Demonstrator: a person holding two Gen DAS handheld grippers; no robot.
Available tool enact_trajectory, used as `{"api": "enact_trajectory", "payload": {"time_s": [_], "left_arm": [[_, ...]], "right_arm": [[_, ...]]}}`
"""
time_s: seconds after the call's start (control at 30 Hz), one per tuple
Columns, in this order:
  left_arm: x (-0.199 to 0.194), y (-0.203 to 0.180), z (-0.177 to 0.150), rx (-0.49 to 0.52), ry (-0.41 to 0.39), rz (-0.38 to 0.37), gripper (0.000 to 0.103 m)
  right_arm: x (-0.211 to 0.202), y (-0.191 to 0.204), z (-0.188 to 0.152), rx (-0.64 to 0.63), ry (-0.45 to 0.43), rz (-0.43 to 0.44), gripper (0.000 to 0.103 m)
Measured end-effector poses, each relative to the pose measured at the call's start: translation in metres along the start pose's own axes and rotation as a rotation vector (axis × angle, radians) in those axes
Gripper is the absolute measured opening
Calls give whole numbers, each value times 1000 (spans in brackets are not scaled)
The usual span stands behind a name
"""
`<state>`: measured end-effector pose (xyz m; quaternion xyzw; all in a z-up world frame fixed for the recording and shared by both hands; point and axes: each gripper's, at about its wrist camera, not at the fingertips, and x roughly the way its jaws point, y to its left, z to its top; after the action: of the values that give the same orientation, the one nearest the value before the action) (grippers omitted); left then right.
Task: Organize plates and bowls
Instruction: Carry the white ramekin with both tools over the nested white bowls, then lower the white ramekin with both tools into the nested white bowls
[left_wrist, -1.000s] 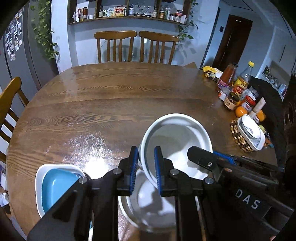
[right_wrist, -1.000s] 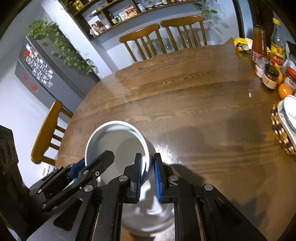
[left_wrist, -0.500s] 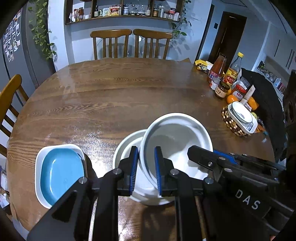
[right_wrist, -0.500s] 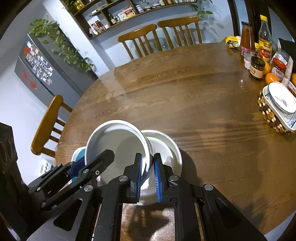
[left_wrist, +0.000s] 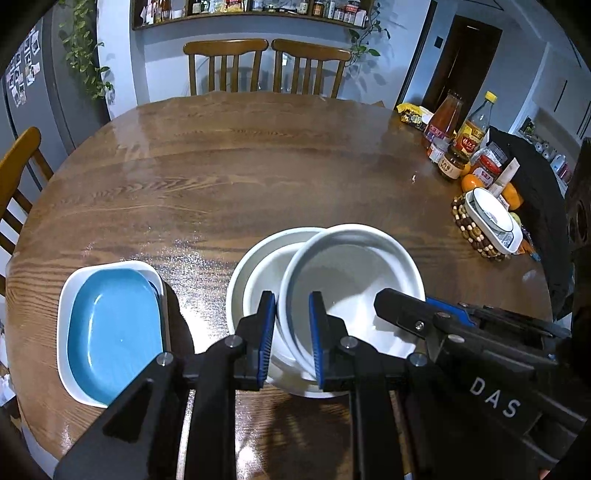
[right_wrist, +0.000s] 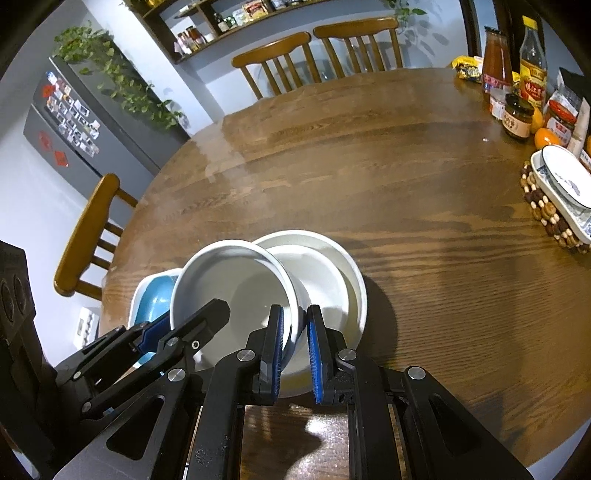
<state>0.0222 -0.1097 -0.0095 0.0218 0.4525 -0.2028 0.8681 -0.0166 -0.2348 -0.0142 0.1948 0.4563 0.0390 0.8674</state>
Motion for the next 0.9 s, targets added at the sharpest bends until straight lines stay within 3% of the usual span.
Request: {"api": "enact_trajectory", "payload": {"time_s": [0.9], "left_arm": [[28, 6, 7, -12, 66, -17, 16]], "right_arm": [[27, -5, 8, 13, 79, -30, 15]]}}
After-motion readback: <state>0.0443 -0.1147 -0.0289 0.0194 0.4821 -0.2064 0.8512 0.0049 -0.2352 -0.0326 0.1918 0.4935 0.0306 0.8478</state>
